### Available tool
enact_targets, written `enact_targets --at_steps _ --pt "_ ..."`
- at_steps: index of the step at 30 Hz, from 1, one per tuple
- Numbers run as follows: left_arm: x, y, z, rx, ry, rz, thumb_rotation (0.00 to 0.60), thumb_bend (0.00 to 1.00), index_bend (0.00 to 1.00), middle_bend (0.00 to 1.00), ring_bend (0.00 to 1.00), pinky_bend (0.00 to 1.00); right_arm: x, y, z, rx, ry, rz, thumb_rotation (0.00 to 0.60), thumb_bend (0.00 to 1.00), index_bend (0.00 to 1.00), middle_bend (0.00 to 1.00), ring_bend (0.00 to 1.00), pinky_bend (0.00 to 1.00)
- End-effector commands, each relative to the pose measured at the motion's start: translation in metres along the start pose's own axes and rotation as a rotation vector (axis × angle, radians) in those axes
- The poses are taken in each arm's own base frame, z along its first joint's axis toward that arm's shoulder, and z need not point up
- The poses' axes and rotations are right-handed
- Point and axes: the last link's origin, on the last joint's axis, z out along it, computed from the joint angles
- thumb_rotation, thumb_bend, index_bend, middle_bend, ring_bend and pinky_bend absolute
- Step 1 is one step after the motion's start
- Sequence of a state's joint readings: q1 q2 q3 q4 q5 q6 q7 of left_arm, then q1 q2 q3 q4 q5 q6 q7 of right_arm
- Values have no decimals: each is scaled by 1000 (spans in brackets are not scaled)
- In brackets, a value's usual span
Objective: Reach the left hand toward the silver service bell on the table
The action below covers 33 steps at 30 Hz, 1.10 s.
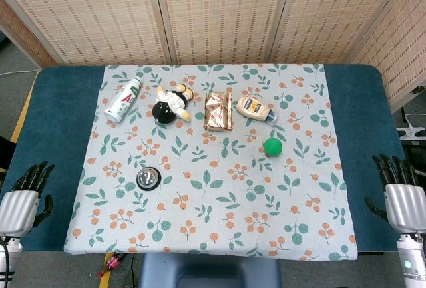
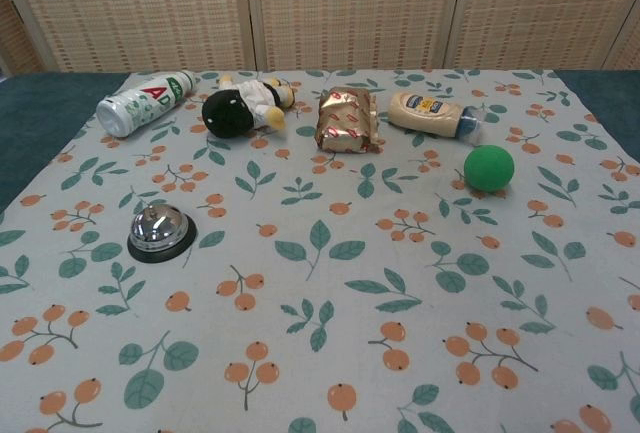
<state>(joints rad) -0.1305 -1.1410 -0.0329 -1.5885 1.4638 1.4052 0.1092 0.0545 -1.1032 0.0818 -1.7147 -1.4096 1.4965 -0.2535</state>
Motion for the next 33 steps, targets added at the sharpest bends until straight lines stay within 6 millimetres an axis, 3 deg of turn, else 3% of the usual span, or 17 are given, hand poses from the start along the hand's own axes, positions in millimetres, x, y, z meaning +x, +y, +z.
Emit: enact_targets --at_steps 1,7,16,24,33 --pt "0 0 0 0 1 0 600 651 48 26 50 227 0 -1 -1 2 -5 4 600 152 73 50 0 53" --pt "-3 3 5 -23 -6 -7 600 663 9 22 50 224 1 0 -1 -5 -19 20 600 152 73 51 0 53" --pt "-28 35 26 -247 -51 -68 600 993 0 0 0 169 -8 -5 -6 21 -50 -1 600 153 91 51 0 53" --pt "-41 87 61 -363 22 -88 600 1000 0 0 0 145 -10 -2 -1 22 -79 9 600 153 91 51 0 53" --pt "-88 134 73 -455 8 -97 600 1000 0 0 0 140 -15 -3 0 30 -117 9 600 153 91 51 0 53"
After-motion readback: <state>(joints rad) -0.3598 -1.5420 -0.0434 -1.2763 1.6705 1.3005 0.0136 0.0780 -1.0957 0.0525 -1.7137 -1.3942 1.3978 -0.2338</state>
